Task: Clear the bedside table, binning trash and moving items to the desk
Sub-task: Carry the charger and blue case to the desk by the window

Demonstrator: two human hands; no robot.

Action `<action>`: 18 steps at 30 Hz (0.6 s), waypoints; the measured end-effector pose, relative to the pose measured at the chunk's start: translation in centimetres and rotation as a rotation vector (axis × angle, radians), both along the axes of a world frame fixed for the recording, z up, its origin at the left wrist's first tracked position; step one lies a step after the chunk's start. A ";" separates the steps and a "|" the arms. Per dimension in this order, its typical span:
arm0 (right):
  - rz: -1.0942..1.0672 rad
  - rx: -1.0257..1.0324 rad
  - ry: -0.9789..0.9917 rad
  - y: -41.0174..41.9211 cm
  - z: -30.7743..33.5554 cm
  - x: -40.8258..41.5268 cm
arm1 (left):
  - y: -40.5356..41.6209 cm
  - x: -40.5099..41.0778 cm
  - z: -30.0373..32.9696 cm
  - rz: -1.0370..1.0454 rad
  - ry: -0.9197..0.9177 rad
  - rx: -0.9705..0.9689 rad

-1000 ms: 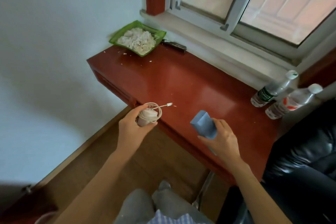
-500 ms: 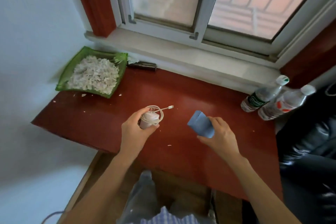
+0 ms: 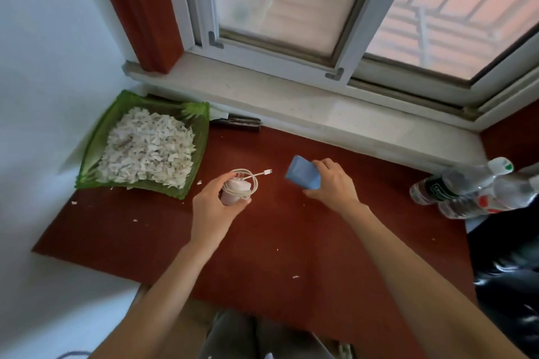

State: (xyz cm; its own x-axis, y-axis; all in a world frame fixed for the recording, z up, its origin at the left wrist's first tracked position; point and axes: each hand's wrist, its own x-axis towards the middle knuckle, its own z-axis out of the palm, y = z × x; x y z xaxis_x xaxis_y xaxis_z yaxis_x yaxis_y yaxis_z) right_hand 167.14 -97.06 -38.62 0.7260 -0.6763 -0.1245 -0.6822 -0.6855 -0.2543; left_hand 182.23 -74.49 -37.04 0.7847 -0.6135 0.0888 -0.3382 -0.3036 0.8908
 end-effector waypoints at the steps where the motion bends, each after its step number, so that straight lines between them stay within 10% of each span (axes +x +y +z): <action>1: 0.017 0.010 0.016 -0.6 -0.2 1.2 | -0.2 0.5 -0.2 0.017 0.004 0.002; 18: 0.185 0.030 0.146 -5.6 -5.2 13.2 | -1.6 1.9 -3.4 0.136 0.027 0.074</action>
